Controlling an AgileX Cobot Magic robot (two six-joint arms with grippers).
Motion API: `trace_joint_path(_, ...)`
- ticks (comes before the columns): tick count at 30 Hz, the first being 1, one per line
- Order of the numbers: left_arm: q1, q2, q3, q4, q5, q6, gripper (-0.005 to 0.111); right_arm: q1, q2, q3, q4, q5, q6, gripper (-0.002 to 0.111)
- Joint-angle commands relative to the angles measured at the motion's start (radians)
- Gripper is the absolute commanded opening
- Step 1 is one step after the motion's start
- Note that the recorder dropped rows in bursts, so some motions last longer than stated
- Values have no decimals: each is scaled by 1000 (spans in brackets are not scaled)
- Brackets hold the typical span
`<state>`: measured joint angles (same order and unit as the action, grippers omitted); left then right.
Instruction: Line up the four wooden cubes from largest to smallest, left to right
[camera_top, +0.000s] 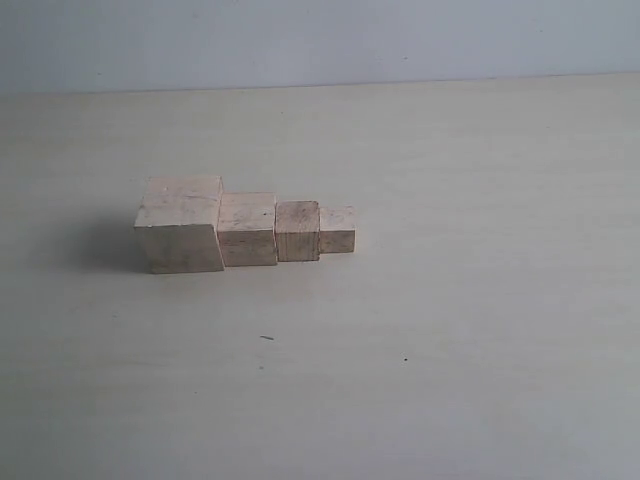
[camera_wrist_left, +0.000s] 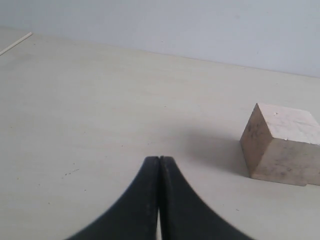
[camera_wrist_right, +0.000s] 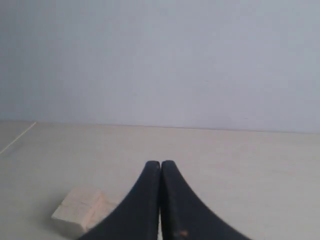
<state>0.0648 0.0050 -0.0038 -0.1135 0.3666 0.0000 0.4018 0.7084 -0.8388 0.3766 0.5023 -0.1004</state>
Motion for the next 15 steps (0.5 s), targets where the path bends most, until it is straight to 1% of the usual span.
trace_joint_path(1,-7,-5,4,1,-9,0,0,-183,-94,98,-21,-31,-19,0)
trace_joint_path(2,-7,-5,4,1,-9,0,0,-277,-154,176,-21,-44,-48,0)
trace_joint_path(3,-7,-5,4,1,-9,0,0,-310,-179,218,-21,-58,-62,0)
trace_joint_path(4,-7,-5,4,1,-9,0,0,-378,-240,303,-21,-96,-77,0)
trace_joint_path(5,-7,-5,4,1,-9,0,0,-406,-265,336,-21,-111,-77,0)
trace_joint_path(6,-7,-5,4,1,-9,0,0,-446,-322,412,-21,-141,-77,0)
trace_joint_path(9,-7,-5,4,1,-9,0,0,-462,-407,494,-21,-132,-75,0)
trace_joint_path(15,-7,-5,4,1,-9,0,0,-460,-532,502,-30,-88,-75,0)
